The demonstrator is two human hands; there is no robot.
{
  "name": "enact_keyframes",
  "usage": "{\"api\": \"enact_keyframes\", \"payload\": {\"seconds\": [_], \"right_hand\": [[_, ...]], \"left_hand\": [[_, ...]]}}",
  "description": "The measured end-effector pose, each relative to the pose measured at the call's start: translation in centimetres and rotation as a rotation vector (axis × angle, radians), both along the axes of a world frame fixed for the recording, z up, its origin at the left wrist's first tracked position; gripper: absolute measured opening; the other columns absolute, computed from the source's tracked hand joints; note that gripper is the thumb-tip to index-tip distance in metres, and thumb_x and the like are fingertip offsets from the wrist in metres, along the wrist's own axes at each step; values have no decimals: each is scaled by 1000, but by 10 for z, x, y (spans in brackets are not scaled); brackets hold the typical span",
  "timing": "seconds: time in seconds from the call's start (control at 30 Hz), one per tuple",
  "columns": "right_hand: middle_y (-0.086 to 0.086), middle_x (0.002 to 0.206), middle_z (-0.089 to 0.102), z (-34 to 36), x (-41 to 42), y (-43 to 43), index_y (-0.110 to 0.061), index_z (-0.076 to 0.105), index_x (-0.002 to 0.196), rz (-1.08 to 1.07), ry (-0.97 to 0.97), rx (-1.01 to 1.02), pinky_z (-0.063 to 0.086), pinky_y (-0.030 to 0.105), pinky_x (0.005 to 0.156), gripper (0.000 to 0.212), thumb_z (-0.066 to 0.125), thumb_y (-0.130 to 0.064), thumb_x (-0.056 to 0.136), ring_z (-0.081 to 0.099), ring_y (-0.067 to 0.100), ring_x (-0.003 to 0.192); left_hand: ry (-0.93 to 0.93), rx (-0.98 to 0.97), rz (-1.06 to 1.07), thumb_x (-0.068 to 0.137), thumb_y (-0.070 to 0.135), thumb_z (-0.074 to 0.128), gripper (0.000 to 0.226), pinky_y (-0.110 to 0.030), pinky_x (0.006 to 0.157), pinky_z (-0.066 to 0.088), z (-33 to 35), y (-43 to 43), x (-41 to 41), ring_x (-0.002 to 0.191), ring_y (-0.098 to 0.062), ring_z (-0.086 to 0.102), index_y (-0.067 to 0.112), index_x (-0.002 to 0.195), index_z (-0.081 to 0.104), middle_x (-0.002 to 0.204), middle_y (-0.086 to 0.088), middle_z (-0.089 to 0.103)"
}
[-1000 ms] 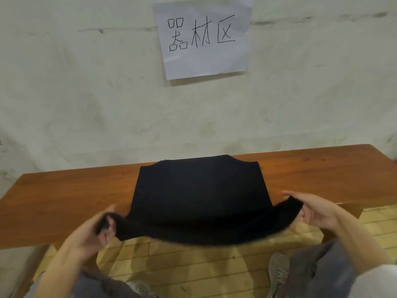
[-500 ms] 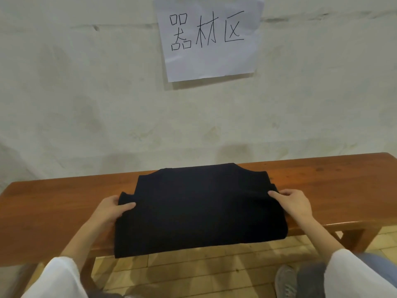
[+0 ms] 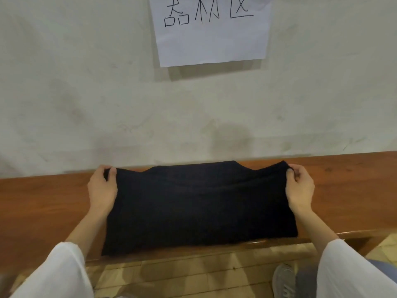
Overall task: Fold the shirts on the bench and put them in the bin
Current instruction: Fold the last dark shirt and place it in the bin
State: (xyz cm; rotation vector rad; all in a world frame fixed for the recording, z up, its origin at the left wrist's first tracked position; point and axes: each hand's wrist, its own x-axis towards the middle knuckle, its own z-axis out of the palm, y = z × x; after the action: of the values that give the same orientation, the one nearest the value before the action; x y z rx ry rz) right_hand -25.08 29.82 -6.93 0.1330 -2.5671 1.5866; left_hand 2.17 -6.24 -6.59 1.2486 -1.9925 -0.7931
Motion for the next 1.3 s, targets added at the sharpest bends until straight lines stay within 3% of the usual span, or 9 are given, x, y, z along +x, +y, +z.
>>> {"api": "enact_keyframes", "payload": {"seconds": [0.2, 0.4, 0.5, 0.6, 0.77, 0.87, 0.97, 1.13, 1.3], "right_hand": [[9, 98, 67, -17, -18, 4, -8, 62, 109, 47, -14, 386, 37, 30, 69, 25, 49, -26, 98, 60, 30, 90], [13, 113, 63, -4, -9, 10, -10, 53, 122, 85, -183, 461, 43, 37, 77, 48, 44, -49, 95, 59, 32, 101], [10, 105, 64, -3, 9, 31, -11, 59, 114, 187, -335, 554, 47, 34, 71, 47, 48, -52, 93, 57, 24, 88], [5, 92, 66, -2, 28, 44, -16, 64, 98, 274, -483, 520, 50, 35, 71, 36, 57, -50, 89, 61, 23, 85], [2, 87, 65, 9, 56, 53, -16, 64, 94, 188, -185, 429, 46, 31, 64, 23, 53, -36, 95, 60, 20, 82], [3, 88, 59, 17, 66, 53, -14, 58, 97, 163, -93, 236, 41, 31, 66, 22, 44, -32, 99, 54, 18, 82], [3, 93, 56, 20, 64, 56, -14, 53, 99, 205, -128, 254, 41, 33, 75, 21, 40, -30, 101, 52, 20, 89], [10, 90, 59, 15, 59, 79, -10, 55, 93, 242, -190, 419, 40, 34, 68, 21, 43, -26, 100, 52, 23, 82], [8, 74, 67, 1, 57, 94, -8, 61, 89, 337, -366, 533, 55, 34, 59, 22, 52, -26, 97, 67, 25, 67]], "left_hand": [[-224, -3, -63, 98, 24, 50, 24, -43, 79, 44, -24, -17, -14, 97, -40, 59, 2, 103, 58, 103, -21, 64], [-233, 88, -12, 95, 33, 53, 35, -44, 86, 44, -16, -9, -3, 105, -39, 57, 4, 115, 54, 112, -19, 62], [-395, 163, -5, 96, 40, 45, 35, -44, 78, 54, -17, 4, 25, 74, -33, 66, 9, 109, 55, 93, -15, 67], [-441, 225, -54, 97, 41, 44, 41, -36, 61, 52, -18, 35, 54, 56, -26, 60, 7, 79, 58, 63, -6, 61], [-230, 70, -83, 94, 26, 56, 18, -31, 61, 47, -12, 84, 81, 73, -15, 60, 13, 85, 64, 79, -2, 65], [-3, 164, 29, 97, 21, 50, 17, -34, 72, 42, 1, 88, 73, 82, -21, 55, 7, 92, 59, 85, -4, 60], [84, 315, 95, 100, 20, 44, 19, -40, 82, 42, 14, 80, 64, 92, -25, 52, 4, 101, 53, 96, -9, 56], [-186, 170, 11, 100, 20, 44, 14, -37, 77, 44, 8, 74, 81, 88, -22, 53, 7, 100, 50, 93, -5, 55], [-443, 97, -145, 95, 20, 53, 8, -34, 63, 50, -15, 73, 102, 77, -20, 60, 14, 100, 56, 92, -4, 65]]}}
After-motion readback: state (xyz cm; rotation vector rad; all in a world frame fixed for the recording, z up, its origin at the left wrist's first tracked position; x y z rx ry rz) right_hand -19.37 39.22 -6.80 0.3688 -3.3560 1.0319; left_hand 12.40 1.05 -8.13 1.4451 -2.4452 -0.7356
